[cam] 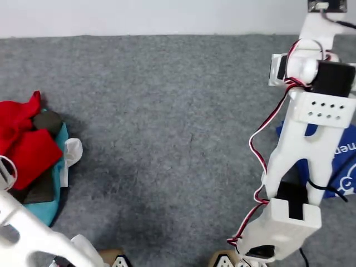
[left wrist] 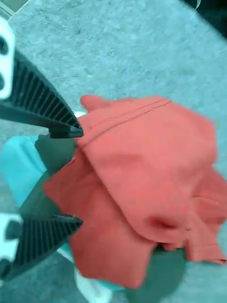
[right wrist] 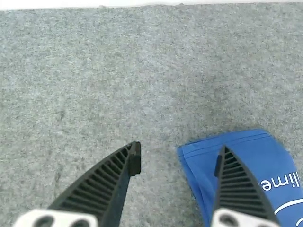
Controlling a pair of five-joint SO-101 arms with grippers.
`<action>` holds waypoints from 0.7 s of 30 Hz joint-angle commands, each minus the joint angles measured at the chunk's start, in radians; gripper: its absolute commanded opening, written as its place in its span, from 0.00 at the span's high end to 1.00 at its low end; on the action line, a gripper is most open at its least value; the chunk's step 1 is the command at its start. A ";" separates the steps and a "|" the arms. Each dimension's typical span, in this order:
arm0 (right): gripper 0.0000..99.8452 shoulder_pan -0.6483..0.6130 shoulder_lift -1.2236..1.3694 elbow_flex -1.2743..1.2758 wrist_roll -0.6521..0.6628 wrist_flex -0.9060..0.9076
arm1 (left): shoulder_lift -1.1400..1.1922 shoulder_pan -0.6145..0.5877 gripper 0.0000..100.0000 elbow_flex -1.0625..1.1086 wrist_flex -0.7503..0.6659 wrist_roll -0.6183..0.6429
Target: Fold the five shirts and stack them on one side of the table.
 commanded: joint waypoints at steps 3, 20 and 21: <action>0.74 -0.010 -0.051 0.002 0.008 0.041 | 0.135 -0.009 0.74 0.044 -0.187 0.012; 0.74 -0.024 -0.051 0.083 0.005 0.041 | 0.250 0.058 0.99 -0.120 -0.358 -0.011; 0.74 -0.031 -0.051 0.103 0.005 0.041 | 0.235 0.084 0.99 -0.166 -0.334 -0.011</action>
